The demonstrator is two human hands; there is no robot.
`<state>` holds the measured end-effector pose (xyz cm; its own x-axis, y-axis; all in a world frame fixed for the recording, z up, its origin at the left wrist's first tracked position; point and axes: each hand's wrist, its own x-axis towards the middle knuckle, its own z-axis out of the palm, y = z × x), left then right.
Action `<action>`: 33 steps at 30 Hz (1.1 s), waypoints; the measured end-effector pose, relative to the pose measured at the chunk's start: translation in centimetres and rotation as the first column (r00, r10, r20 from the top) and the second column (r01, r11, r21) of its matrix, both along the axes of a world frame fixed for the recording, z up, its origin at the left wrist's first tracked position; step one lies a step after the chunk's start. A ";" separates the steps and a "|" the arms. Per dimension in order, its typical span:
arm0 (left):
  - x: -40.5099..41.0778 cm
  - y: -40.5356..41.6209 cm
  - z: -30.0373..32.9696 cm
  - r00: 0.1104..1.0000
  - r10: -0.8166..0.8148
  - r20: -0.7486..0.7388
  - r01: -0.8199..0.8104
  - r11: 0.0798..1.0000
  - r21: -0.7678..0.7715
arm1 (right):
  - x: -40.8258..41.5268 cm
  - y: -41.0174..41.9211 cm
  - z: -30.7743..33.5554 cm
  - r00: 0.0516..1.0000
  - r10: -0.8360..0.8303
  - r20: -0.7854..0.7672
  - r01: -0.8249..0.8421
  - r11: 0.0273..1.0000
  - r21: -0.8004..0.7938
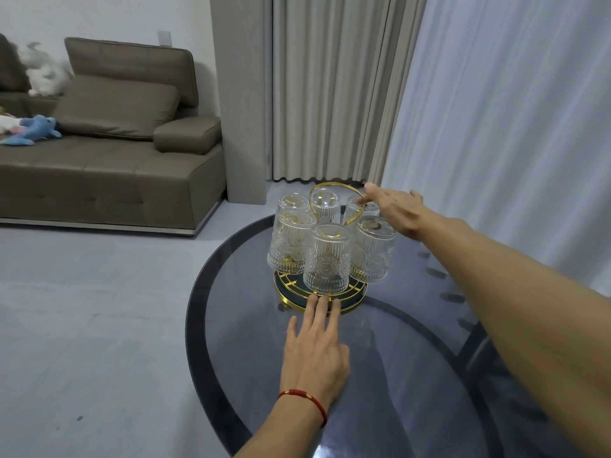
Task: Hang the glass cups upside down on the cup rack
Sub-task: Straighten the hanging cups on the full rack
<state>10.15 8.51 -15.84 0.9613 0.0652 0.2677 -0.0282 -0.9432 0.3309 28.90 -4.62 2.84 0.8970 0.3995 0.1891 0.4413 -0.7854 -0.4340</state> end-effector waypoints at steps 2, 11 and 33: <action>0.0 0.0 0.0 1.000 -0.001 -0.002 0.001 1.000 0.001 | 0.2 -0.1 0.0 1.000 -0.013 0.023 0.014 1.000 -0.019; 0.1 0.0 0.1 1.000 0.004 -0.001 -0.004 1.000 0.001 | 0.6 -0.4 -0.5 0.997 -0.070 0.015 0.070 0.997 -0.010; 0.1 0.1 0.3 1.000 0.001 -0.017 -0.001 1.000 -0.020 | 0.2 5.2 1.7 0.971 0.160 -0.179 -0.094 0.939 0.330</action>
<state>10.24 8.56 -15.54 0.9656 0.0712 0.2502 -0.0216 -0.9366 0.3498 29.10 0.55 4.56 0.8752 0.4610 0.1469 0.4064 -0.5356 -0.7403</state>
